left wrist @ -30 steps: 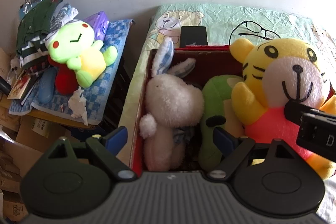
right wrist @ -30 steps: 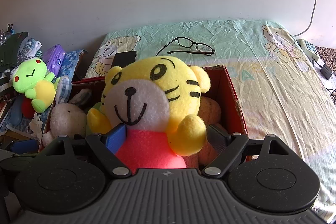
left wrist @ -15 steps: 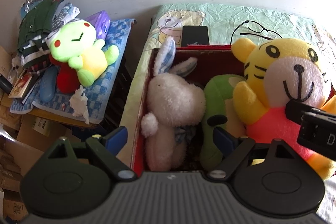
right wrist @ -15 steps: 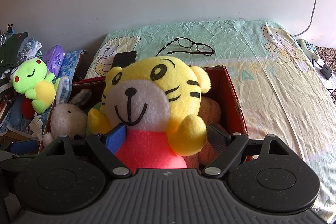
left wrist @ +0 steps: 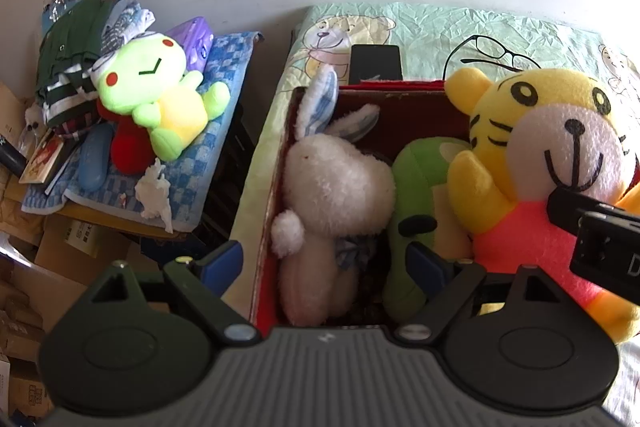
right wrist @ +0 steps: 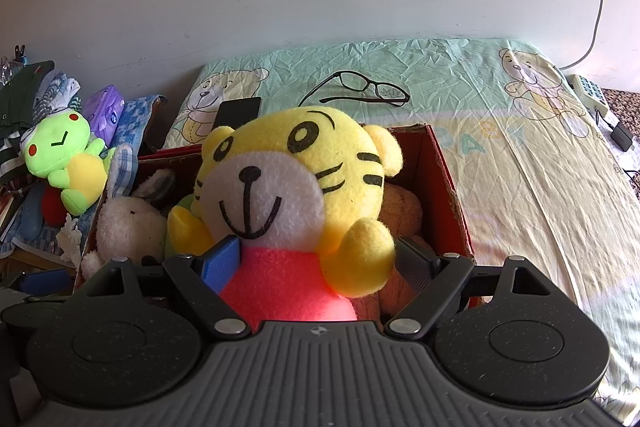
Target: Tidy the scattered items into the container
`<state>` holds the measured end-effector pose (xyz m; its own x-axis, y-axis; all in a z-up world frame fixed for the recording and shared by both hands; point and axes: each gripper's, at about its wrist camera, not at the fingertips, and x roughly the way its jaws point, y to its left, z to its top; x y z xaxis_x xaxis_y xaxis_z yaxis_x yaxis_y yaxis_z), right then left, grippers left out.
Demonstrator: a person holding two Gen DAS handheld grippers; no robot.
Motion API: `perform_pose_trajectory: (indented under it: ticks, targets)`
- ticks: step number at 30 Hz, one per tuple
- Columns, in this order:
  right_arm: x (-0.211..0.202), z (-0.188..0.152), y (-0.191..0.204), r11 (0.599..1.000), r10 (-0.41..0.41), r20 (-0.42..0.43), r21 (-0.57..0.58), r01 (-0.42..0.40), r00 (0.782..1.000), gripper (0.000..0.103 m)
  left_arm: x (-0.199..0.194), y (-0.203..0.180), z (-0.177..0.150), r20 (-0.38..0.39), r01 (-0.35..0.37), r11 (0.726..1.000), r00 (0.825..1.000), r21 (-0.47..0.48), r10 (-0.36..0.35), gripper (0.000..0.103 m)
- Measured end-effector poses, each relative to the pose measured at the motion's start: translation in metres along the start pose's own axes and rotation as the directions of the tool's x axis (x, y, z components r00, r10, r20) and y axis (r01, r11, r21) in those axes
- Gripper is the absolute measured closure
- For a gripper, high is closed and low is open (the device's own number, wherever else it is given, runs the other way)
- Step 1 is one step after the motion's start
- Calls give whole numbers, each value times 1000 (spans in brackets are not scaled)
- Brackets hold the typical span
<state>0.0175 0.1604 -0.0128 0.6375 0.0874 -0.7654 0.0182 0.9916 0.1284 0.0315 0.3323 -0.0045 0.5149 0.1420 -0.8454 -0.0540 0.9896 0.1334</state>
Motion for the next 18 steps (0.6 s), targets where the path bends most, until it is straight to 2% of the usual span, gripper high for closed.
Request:
perform_pose_trajectory:
  ticks: [18]
  targets:
    - [5,0,6,1000,18,0,-12,-18,1000,19,4,-5,0,-16,8,1000,1000,10,-7,15]
